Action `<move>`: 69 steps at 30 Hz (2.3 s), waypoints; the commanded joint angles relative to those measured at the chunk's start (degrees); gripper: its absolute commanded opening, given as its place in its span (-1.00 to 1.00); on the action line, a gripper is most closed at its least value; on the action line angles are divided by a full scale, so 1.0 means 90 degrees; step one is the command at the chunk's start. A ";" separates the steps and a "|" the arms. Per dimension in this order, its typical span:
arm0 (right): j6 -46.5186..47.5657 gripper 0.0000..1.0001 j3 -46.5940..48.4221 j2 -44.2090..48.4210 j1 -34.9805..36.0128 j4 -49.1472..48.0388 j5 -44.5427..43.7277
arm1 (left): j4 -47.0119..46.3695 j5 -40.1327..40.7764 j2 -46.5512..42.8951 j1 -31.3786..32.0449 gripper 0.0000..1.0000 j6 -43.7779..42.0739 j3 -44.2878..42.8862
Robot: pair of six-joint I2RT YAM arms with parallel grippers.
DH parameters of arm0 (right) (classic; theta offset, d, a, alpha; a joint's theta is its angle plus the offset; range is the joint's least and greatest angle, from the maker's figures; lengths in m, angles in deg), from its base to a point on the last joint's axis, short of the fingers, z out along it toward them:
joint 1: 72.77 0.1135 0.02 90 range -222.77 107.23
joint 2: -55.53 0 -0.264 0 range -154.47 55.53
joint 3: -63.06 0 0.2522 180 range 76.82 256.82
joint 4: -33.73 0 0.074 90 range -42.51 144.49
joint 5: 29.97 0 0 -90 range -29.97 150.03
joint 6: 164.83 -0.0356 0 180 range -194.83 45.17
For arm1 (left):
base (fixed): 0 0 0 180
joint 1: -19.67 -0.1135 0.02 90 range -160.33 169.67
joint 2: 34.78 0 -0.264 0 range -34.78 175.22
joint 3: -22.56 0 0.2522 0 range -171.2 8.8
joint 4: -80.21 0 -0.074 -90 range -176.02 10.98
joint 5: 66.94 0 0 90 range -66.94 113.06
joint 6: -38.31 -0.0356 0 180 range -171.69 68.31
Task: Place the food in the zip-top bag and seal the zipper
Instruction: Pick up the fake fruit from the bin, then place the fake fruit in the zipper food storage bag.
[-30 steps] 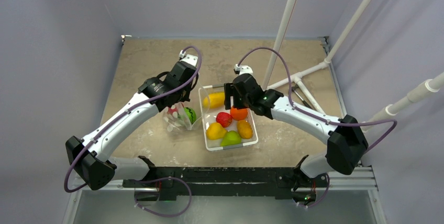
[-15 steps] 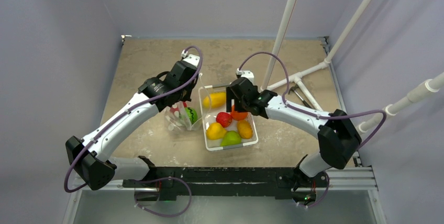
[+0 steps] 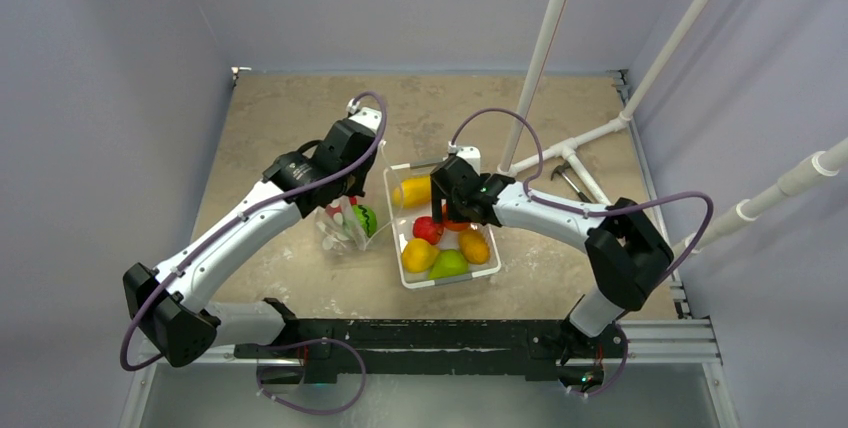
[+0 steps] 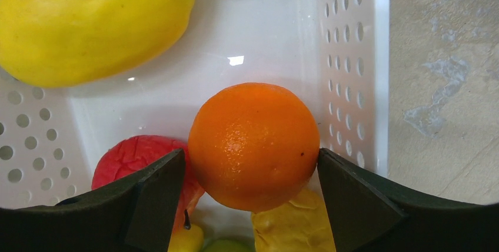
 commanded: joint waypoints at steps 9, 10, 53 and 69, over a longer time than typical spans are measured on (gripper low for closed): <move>0.0043 0.29 0.0106 -0.0190 0.0034 -0.0213 -0.0088 | -0.0122 0.0038 -0.0273 0.0010 -1.00 -0.0086 0.0091; 0.0056 0.23 0.0116 -0.0161 0.0033 -0.0225 -0.0086 | -0.0110 0.0048 -0.0274 0.0010 -1.00 -0.0083 0.0081; 0.1830 -0.25 0.1352 0.2020 0.0036 -0.1857 0.2355 | 0.0266 0.0235 0.0128 0.0010 -1.00 0.0336 -0.0514; 0.2045 -0.25 0.1533 0.1567 0.0509 -0.2434 0.3308 | 0.0317 0.0254 0.0118 0.0010 -1.00 0.0396 -0.0576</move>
